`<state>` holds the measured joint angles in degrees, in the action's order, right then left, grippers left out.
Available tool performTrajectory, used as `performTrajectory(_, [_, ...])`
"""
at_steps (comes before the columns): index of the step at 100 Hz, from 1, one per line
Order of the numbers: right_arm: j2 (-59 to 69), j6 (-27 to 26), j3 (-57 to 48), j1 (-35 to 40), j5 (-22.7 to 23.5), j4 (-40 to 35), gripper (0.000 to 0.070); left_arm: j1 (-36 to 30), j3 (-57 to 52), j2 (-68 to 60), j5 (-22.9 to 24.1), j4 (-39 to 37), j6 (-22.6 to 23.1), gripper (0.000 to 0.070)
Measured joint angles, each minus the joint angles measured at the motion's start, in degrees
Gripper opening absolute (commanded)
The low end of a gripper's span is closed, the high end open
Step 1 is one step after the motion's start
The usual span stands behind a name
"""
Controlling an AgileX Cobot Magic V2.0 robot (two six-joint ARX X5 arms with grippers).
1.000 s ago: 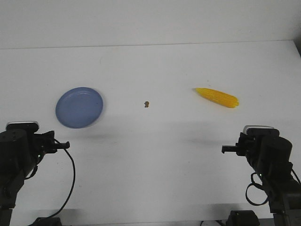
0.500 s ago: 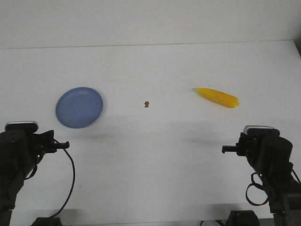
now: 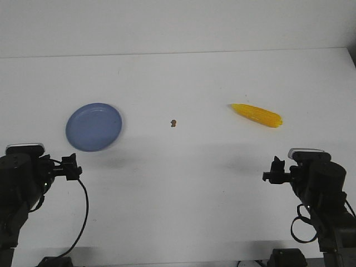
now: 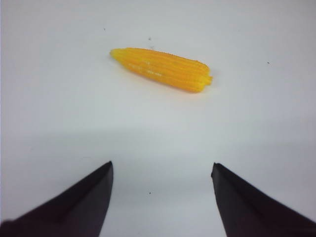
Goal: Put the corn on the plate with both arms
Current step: 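Raise both arms and open the grippers above the table, then reach the left gripper to the blue plate's rim nearest it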
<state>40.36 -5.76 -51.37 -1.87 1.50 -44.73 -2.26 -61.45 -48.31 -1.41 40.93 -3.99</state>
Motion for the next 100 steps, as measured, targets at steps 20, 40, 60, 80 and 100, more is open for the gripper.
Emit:
performTrajectory(20, [0.0,0.0,0.0,0.0,0.0,-0.1,0.0429,0.0,0.0,-1.8,0.0,-2.6,-1.1,0.0503])
performTrajectory(40, [0.0,0.0,0.0,0.0,0.0,-0.2,0.0428,3.4,-1.6,-11.5,0.0,-7.2,-3.3,0.0503])
performTrajectory(60, [0.0,0.0,0.0,0.0,0.0,-0.2,0.0428,8.2,-6.3,-24.5,-0.9,-10.1,-5.2,0.0503])
performTrajectory(80, [0.0,0.0,0.0,0.0,0.0,-0.2,0.0428,11.6,-12.1,-37.2,-4.6,-12.7,-6.5,0.0503])
performTrajectory(100, [0.0,0.0,0.0,0.0,0.0,-0.2,0.0428,12.9,-14.6,-46.2,-4.7,-16.3,-6.6,0.0503])
